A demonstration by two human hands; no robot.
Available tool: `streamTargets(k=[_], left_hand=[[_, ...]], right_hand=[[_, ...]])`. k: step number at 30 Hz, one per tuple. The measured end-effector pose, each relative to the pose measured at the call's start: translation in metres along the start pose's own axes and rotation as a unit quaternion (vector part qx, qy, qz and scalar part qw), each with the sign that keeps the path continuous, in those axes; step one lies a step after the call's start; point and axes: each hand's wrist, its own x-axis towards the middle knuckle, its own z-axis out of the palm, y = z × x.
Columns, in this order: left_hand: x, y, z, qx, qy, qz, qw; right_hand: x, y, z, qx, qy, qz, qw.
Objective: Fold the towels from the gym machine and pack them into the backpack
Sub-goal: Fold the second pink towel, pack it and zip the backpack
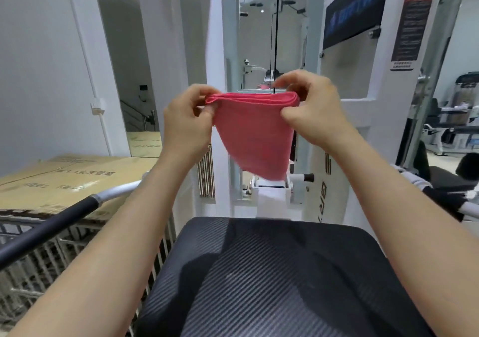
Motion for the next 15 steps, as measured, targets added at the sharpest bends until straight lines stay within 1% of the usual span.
streamTargets(k=[1, 3, 6, 10, 12, 15], left_hand=[[-0.005, 0.0, -0.001, -0.002, -0.014, 0.004, 1.0], [-0.026, -0.005, -0.005, 0.03, -0.067, 0.002, 0.997], [-0.089, -0.023, -0.014, 0.077, -0.158, -0.017, 0.984], [-0.199, -0.039, -0.039, 0.109, -0.272, -0.007, 0.956], [-0.241, -0.037, -0.052, 0.095, -0.31, -0.012, 0.946], [-0.27, -0.027, -0.068, 0.068, -0.318, -0.008, 0.946]], right_hand=[[-0.005, 0.0, -0.002, -0.01, -0.023, 0.0, 1.0], [-0.026, 0.002, -0.006, -0.032, -0.085, 0.019, 0.996], [-0.089, 0.01, -0.005, -0.077, -0.167, 0.039, 0.982], [-0.203, 0.018, 0.002, -0.103, -0.305, 0.071, 0.944], [-0.251, 0.015, 0.002, -0.095, -0.332, 0.088, 0.934], [-0.29, 0.004, -0.002, -0.094, -0.317, 0.086, 0.94]])
